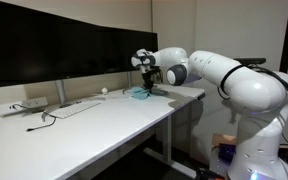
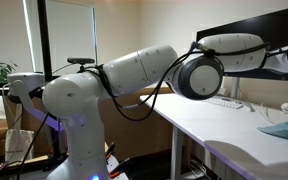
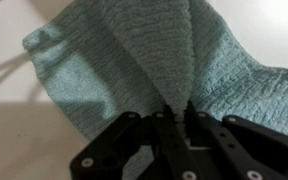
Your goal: Slide the towel across the table.
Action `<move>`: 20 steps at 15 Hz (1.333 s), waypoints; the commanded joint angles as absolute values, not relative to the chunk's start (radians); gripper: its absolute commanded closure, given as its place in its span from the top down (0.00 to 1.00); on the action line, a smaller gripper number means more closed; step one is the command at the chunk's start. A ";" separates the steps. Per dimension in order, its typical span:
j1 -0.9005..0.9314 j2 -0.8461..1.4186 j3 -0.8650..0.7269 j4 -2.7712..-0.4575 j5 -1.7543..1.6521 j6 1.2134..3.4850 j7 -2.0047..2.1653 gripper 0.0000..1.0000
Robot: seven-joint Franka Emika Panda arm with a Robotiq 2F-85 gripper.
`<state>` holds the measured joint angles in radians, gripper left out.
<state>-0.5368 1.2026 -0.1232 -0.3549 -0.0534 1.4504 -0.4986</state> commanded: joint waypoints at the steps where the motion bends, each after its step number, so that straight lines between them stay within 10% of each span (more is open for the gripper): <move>1: -0.561 1.190 -0.129 -0.378 -0.072 1.465 -0.493 0.08; 20: -0.766 1.179 -0.133 -0.374 -0.041 1.497 -0.232 0.08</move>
<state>-0.7302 1.2010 -0.1405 -0.3572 -0.0500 1.4765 -0.2923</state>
